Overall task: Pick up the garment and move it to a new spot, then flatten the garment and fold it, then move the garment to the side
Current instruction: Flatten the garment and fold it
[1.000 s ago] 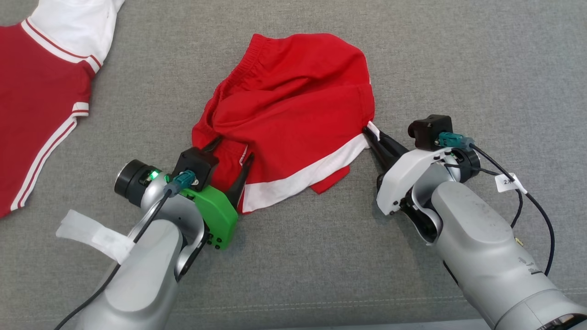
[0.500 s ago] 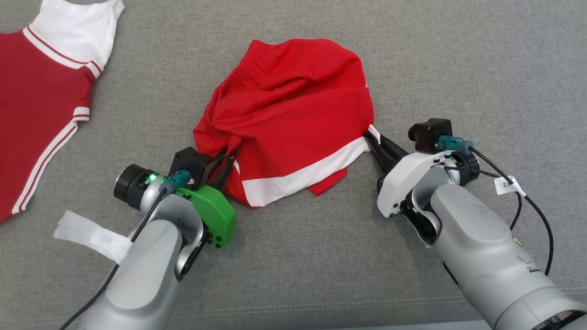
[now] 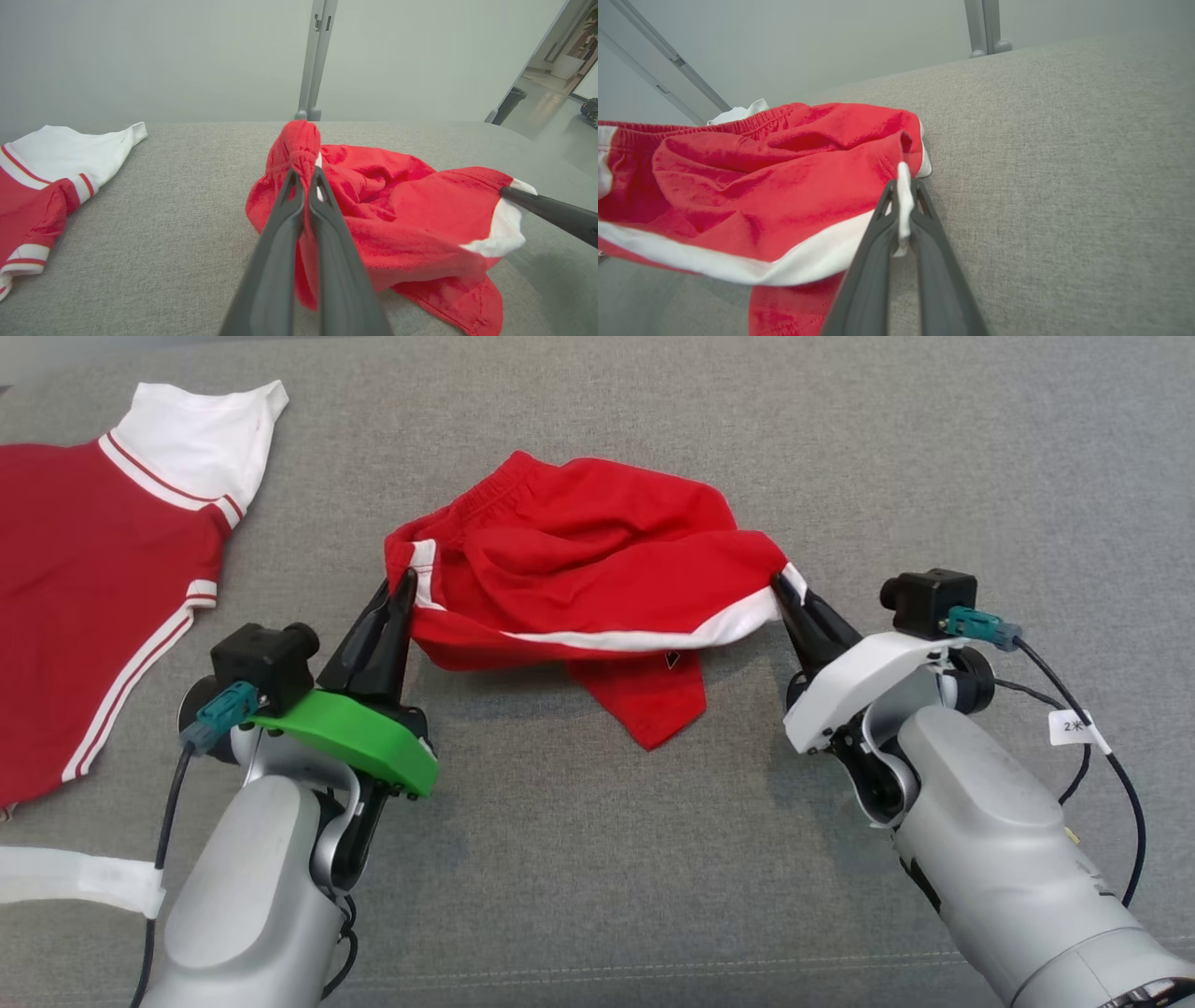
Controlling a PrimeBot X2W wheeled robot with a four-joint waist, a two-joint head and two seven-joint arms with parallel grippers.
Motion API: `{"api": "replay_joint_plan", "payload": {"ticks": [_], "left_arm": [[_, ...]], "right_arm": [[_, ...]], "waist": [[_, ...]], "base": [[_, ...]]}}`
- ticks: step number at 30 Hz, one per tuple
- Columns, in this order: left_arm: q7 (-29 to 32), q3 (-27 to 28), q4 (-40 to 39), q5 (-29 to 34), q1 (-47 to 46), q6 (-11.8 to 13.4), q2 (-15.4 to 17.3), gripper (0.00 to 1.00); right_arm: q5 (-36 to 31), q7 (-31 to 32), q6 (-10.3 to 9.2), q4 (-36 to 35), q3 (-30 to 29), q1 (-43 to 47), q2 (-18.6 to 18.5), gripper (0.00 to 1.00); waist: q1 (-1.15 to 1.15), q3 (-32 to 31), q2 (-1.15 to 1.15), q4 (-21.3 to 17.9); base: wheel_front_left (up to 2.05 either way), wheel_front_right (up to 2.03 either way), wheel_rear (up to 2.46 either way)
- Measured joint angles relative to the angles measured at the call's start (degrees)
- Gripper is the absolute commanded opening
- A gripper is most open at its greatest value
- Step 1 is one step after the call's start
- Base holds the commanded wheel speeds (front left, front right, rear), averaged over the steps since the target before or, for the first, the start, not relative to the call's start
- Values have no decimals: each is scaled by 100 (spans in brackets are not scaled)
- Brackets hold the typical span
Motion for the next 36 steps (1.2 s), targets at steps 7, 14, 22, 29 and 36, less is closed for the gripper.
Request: {"api": "replay_joint_plan", "payload": {"ticks": [7,14,22,29,36], "left_arm": [[-142,274,-298,-487,314,-13,-31,0],[-11,314,-472,-1010,817,-26,-76,0],[864,192,-643,-1410,1521,-26,157,0],[1805,62,-848,-1448,1461,-27,635,0],[2792,125,-987,-1898,658,-77,1053,0]], "right_arm": [[541,-45,0,-956,-668,113,-2,0],[1112,-46,0,-1863,-969,820,-2,0],[1884,199,-10,-2454,155,2132,-222,0],[1895,1062,-10,-2742,765,2079,-824,0],[2487,1624,-10,-3309,623,783,-1036,0]], "waist": [[0,-319,0,-33],[0,-611,0,-151],[0,-680,0,-447],[0,-472,0,-615],[0,-70,0,-759]], "base": [[0,0,0],[0,0,0],[0,0,0],[0,0,0],[0,0,0]]}}
